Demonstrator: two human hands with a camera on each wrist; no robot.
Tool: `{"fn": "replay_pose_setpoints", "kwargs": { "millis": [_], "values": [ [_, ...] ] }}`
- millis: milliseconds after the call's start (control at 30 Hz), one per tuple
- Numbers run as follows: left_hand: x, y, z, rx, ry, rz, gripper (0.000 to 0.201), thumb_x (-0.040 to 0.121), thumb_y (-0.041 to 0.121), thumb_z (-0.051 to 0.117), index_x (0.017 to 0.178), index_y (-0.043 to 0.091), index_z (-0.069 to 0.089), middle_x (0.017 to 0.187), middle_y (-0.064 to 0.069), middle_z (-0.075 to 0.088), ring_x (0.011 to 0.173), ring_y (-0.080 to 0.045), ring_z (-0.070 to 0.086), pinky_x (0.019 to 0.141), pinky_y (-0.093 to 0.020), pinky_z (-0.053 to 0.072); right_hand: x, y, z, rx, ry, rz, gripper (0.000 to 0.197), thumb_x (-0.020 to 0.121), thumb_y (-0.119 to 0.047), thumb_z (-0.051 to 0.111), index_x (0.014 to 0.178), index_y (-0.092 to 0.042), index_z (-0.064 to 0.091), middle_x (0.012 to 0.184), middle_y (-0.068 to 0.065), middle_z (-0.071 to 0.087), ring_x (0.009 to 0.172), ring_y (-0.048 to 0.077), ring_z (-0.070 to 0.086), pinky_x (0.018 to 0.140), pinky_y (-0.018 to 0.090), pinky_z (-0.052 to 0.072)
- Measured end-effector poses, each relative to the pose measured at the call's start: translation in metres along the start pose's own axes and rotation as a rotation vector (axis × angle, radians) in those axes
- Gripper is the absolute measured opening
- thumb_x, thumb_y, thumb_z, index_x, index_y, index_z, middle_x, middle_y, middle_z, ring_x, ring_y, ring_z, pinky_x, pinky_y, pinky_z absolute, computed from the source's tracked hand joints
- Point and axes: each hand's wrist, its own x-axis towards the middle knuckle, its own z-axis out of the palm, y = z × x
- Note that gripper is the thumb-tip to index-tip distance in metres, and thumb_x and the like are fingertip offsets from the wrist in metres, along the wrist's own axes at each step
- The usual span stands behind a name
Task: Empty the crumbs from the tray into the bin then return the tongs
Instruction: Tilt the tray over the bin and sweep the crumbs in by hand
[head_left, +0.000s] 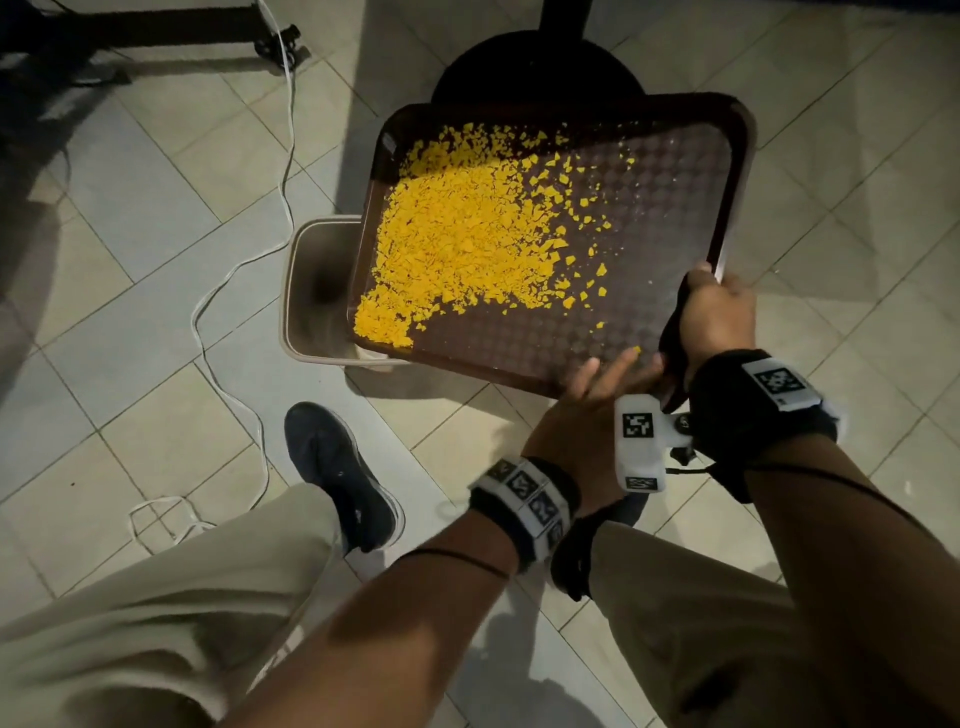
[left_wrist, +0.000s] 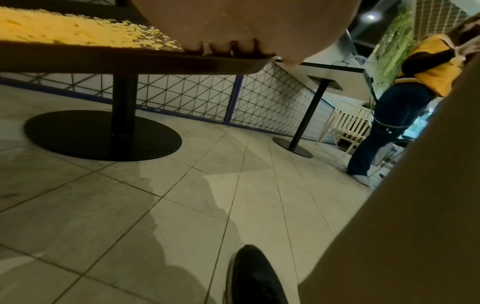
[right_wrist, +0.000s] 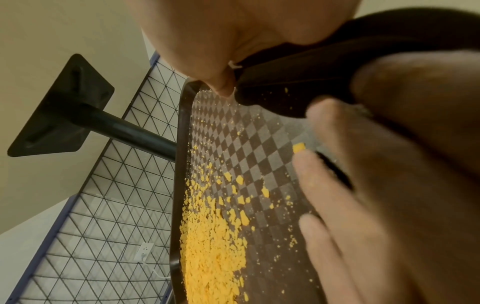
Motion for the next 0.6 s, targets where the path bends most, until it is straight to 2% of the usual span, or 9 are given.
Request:
{"fn": "replay_pose_setpoints", "kwargs": {
  "millis": [67,133,200,300,367,500,567,600],
  "values": [
    [0.011,-0.005,-0.008,0.02,-0.032,-0.035,0.074,0.086,0.053,0.036,0.151,0.017,0.035,0.163,-0.009,0.019,0.15,-0.032,0.013,0.119,-0.05,0.013,0.0,0.001,0.0,-0.006,-0.004,0.006,0.034,0.084,-0.046,0.041,0.101,-0.022,0.058,0.094,0.003,0.058,0.09,0.028,0.059,0.094,0.05,0.047],
    [0.013,-0.018,-0.01,0.021,-0.013,-0.088,0.074,0.09,0.053,0.026,0.154,0.016,0.029,0.164,-0.006,0.015,0.151,-0.029,0.012,0.119,-0.051,0.013,-0.001,-0.002,-0.001,-0.035,-0.013,-0.023,0.034,0.09,-0.04,0.04,0.106,-0.016,0.058,0.096,0.004,0.059,0.097,0.029,0.06,0.096,0.044,0.047],
    [0.006,-0.039,-0.01,-0.023,0.036,-0.177,0.071,0.096,0.055,0.024,0.157,0.017,0.018,0.165,-0.003,0.009,0.152,-0.026,0.006,0.12,-0.052,0.012,-0.003,-0.005,-0.001,-0.042,-0.017,-0.051,0.03,0.097,-0.032,0.038,0.108,-0.012,0.058,0.098,0.005,0.059,0.099,0.028,0.058,0.095,0.04,0.045],
    [-0.012,-0.082,-0.01,-0.054,0.002,-0.366,0.075,0.097,0.064,0.007,0.156,0.02,-0.008,0.163,-0.001,-0.016,0.15,-0.021,-0.015,0.122,-0.049,-0.001,-0.003,-0.004,-0.002,-0.053,-0.024,-0.055,0.031,0.099,-0.031,0.036,0.113,-0.012,0.056,0.101,0.005,0.058,0.099,0.026,0.055,0.094,0.036,0.042],
    [-0.026,-0.111,-0.011,-0.073,-0.028,-0.476,0.077,0.093,0.067,0.0,0.154,0.023,-0.017,0.161,0.0,-0.024,0.148,-0.019,-0.02,0.122,-0.047,-0.004,-0.003,-0.003,-0.002,-0.06,-0.02,-0.053,0.031,0.1,-0.031,0.035,0.113,-0.012,0.056,0.104,0.006,0.059,0.099,0.026,0.055,0.095,0.036,0.043],
    [-0.048,-0.141,-0.013,-0.167,-0.004,-0.639,0.077,0.094,0.067,0.004,0.156,0.022,-0.009,0.163,0.001,-0.018,0.15,-0.019,-0.014,0.122,-0.046,0.002,-0.005,-0.005,-0.003,-0.055,-0.027,-0.062,0.034,0.097,-0.035,0.035,0.11,-0.014,0.058,0.106,0.007,0.064,0.098,0.028,0.059,0.096,0.042,0.047],
    [-0.047,-0.13,-0.017,-0.143,0.039,-0.618,0.072,0.098,0.061,0.008,0.156,0.021,-0.005,0.163,0.0,-0.015,0.15,-0.019,-0.011,0.123,-0.043,0.002,-0.004,-0.005,-0.001,-0.043,-0.032,-0.063,0.036,0.094,-0.039,0.035,0.109,-0.015,0.058,0.104,0.007,0.065,0.096,0.028,0.06,0.095,0.045,0.048],
    [-0.044,-0.118,-0.018,-0.113,0.066,-0.565,0.067,0.101,0.056,0.01,0.156,0.021,-0.005,0.163,-0.001,-0.014,0.15,-0.019,-0.011,0.123,-0.042,0.001,-0.004,-0.005,0.0,-0.045,-0.033,-0.059,0.037,0.093,-0.04,0.035,0.109,-0.015,0.058,0.104,0.007,0.065,0.096,0.028,0.06,0.095,0.045,0.048]
  ]
}}
